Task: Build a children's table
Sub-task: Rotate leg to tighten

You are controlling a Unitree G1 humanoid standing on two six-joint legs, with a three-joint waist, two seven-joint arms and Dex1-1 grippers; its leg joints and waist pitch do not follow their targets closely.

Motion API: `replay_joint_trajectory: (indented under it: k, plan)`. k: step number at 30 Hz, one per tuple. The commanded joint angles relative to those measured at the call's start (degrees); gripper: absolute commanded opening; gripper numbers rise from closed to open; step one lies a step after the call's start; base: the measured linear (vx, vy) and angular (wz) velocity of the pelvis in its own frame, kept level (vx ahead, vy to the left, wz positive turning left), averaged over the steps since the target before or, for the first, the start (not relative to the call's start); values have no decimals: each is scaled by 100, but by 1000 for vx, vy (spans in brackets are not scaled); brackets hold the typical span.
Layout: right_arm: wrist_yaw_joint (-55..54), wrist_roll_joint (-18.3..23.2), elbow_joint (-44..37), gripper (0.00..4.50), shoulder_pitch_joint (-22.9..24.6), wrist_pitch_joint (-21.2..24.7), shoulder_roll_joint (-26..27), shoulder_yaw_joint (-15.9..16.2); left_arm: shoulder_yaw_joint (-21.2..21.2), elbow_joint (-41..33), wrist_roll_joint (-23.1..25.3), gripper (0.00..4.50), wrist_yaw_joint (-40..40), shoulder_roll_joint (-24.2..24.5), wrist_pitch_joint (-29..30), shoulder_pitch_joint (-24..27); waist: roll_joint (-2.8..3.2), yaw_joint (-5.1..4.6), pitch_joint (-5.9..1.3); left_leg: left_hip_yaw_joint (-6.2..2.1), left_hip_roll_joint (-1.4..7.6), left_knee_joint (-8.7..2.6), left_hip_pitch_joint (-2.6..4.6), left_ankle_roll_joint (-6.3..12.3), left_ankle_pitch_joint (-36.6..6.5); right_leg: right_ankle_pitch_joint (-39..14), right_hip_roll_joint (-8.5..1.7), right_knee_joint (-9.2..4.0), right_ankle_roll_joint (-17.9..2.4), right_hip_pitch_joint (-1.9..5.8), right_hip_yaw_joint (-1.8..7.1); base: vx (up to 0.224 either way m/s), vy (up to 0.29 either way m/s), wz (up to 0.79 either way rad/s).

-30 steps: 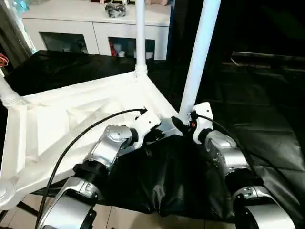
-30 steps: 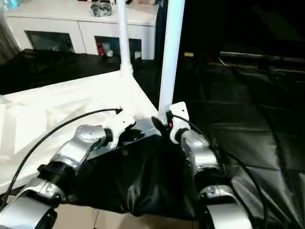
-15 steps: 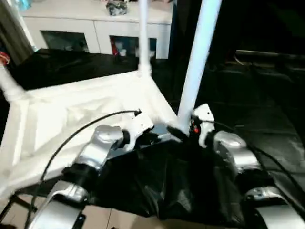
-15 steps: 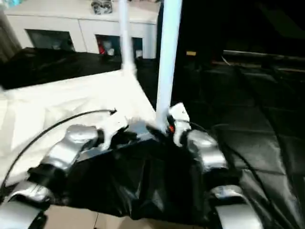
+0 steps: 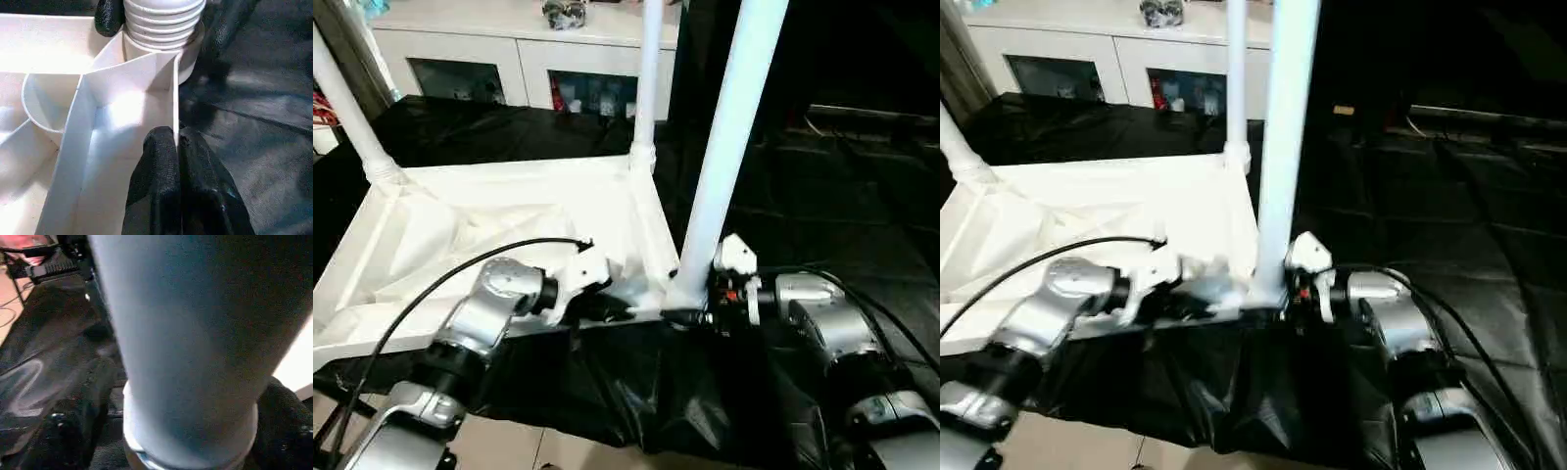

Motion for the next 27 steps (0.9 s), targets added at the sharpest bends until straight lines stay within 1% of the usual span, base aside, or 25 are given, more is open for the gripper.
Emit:
replay_joint_trajectory:
  k: [1,2,3,5,6,7,12,14,15,16,17,18,19,20,21,22,23,24,25,26,27]
  plan:
    - [228,14,-165,347,84,156,58,298,-116,-374,-256,0,-203,-120,7,-66,-33,14,-381,-118,301,-404,75,367,-1303,-1770,-379,-408,-1281,279,328,0,0,0]
    - [245,20,-201,332,99,169,51,318,-125,-396,-266,0,-226,-103,34,-58,-33,19,-380,-117,299,-405,78,362,-1312,-1802,-379,-414,-1270,279,327,0,0,0]
    - [262,22,-225,321,109,178,46,329,-136,-419,-279,0,-242,-86,57,-51,-47,22,-377,-119,295,-407,68,354,-1310,-1849,-384,-416,-1232,284,330,0,0,0]
    - [294,40,-277,317,134,214,49,341,-148,-452,-303,0,-266,-70,85,-37,-45,20,-376,-125,301,-412,80,324,-1342,-1943,-390,-423,-1206,277,329,0,0,0]
    - [306,49,-300,306,146,231,52,345,-152,-464,-314,0,-283,-65,102,-32,-47,18,-375,-124,298,-411,76,316,-1336,-1955,-386,-421,-1198,278,331,0,0,0]
    - [323,55,-332,285,160,252,53,348,-153,-474,-317,0,-294,-61,114,-28,-43,19,-378,-124,296,-410,75,314,-1316,-1938,-382,-421,-1195,276,329,0,0,0]
    - [295,101,-459,275,276,329,110,353,-88,-444,-307,0,-137,-155,147,-41,-53,23,-389,-120,292,-399,71,337,-1224,-1807,-385,-408,-1204,282,332,0,0,0]
    - [-129,139,-387,274,291,298,309,209,20,-237,-205,0,336,-352,137,-149,-53,20,-383,-117,291,-397,72,336,-1221,-1791,-382,-413,-1212,271,336,0,0,0]
    - [-592,73,-240,274,255,183,473,102,83,-86,-145,0,645,-490,105,-237,-69,11,-375,-120,285,-401,81,307,-1268,-1909,-388,-432,-1187,265,336,0,0,0]
    - [-690,53,-205,274,243,168,503,84,95,-61,-139,0,700,-515,104,-254,-70,-7,-362,-126,262,-400,87,254,-1371,-2190,-395,-470,-1115,260,327,0,0,0]
    - [-879,14,-137,274,218,138,561,48,116,-12,-126,0,807,-564,103,-287,-78,-11,-367,-135,262,-401,91,231,-1400,-2300,-407,-480,-1072,264,326,0,0,0]
    - [-1427,-97,83,274,129,76,714,-50,169,100,-103,0,1048,-686,82,-361,-72,-26,-360,-143,261,-406,95,188,-1420,-2443,-404,-496,-1010,249,324,0,0,0]
    - [-1976,-164,309,274,31,23,893,-167,226,246,-63,0,1366,-843,100,-460,-69,-51,-344,-149,244,-408,110,149,-1566,-2663,-397,-528,-950,236,309,0,0,0]
    - [-2325,-203,442,274,-28,-2,1009,-244,262,341,-38,0,1572,-946,118,-525,-74,-81,-345,-152,241,-407,93,121,-1580,-2726,-395,-527,-916,239,311,0,0,0]
    - [-3024,-244,702,273,-155,31,1274,-383,286,589,94,0,2064,-1166,67,-671,-63,-107,-341,-159,233,-405,110,87,-1614,-2870,-398,-559,-851,223,301,0,0,0]
    - [-3106,-249,727,273,-168,31,1314,-394,290,630,109,0,2138,-1202,68,-695,-68,-130,-344,-164,216,-391,146,53,-1689,-3027,-399,-590,-802,203,285,0,0,0]
    - [-3338,-272,784,273,-200,3,1451,-419,305,761,152,0,2375,-1327,71,-771,-71,-137,-350,-168,217,-390,132,65,-1681,-3027,-402,-588,-782,222,282,0,0,0]
    - [-3390,-283,785,273,-202,-23,1499,-419,312,802,159,0,2451,-1372,78,-796,-70,-146,-345,-173,220,-398,116,107,-1689,-3038,-403,-604,-742,223,279,0,0,0]
    - [-3666,-320,841,273,-242,-11,1620,-442,337,895,179,0,2644,-1471,101,-847,-64,-143,-347,-167,228,-395,132,154,-1736,-3022,-401,-614,-729,203,285,0,0,0]
    - [-3666,-320,841,273,-242,-11,1620,-442,337,895,179,0,2644,-1471,101,-847,-71,-151,-346,-163,228,-398,118,170,-1714,-2979,-399,-609,-739,203,290,0,0,0]
    - [-3938,-368,918,273,-291,-102,1780,-455,378,1017,211,0,2855,-1595,101,-905,-60,-157,-349,-165,220,-403,102,176,-1697,-2947,-393,-600,-741,213,282,0,0,0]
